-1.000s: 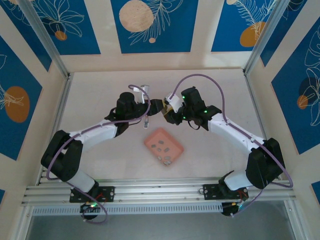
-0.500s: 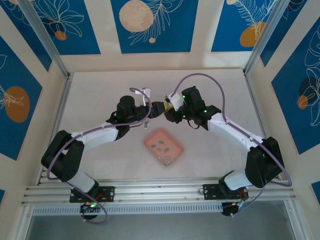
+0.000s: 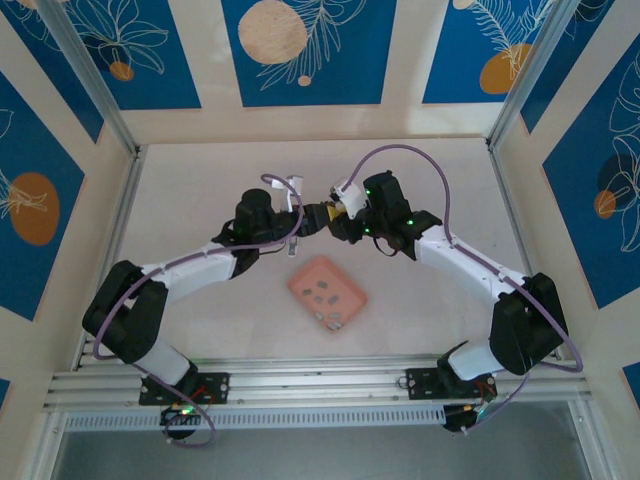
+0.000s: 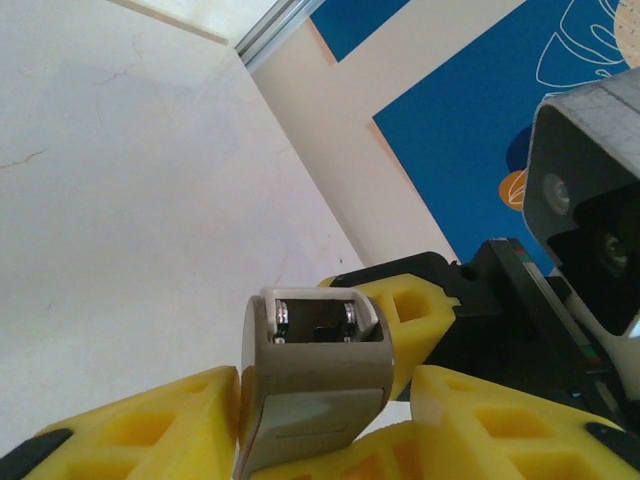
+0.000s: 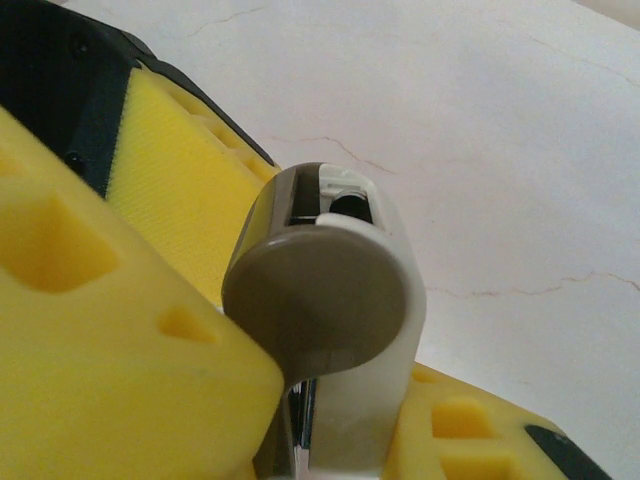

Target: Load the staples into the stapler

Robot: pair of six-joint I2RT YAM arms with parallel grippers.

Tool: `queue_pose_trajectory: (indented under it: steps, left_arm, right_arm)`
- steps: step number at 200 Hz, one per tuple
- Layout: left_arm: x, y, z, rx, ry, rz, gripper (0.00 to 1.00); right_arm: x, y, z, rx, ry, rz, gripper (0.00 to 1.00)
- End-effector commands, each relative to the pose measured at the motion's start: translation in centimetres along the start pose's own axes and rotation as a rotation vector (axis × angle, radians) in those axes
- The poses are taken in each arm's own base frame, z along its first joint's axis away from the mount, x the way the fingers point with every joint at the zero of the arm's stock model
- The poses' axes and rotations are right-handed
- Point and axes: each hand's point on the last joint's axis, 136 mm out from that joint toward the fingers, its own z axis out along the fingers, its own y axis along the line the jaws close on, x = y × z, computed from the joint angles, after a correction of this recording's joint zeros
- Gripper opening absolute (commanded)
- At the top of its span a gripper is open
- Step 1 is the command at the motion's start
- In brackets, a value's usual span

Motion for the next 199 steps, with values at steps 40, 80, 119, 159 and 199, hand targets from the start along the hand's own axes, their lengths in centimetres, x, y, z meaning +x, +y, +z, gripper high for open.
queue_pose_trajectory:
  steps: [40,80,119,159,199]
  left_arm:
    - [0.0,-0.3,0.8,0.037,0.008,0.056,0.19]
    - [-0.5,-1.0,0.1,0.162,0.005,0.134,0.05]
    - [-0.3,-2.8,-0.8,0.304,-0.009,0.339,0.00]
    - [0.8,-4.9,-1.9,0.424,0.022,0.516,0.00]
    - [1.7,-6.7,-3.3,0.509,0.033,0.657,0.00]
  right_arm:
    - [-2.1,2.5,-1.1,-0.067,-0.109,-0.089,0.28]
    - [-2.1,2.8,-4.3,-0.147,-0.169,-0.028,0.50]
    - [-2.4,3.8,-9.4,-0.317,-0.263,0.018,0.55]
    - [-2.0,3.0,-12.6,-0.431,-0.296,0.107,0.59]
    - [-2.1,1.9,-13.8,-0.466,-0.287,0.074,0.63]
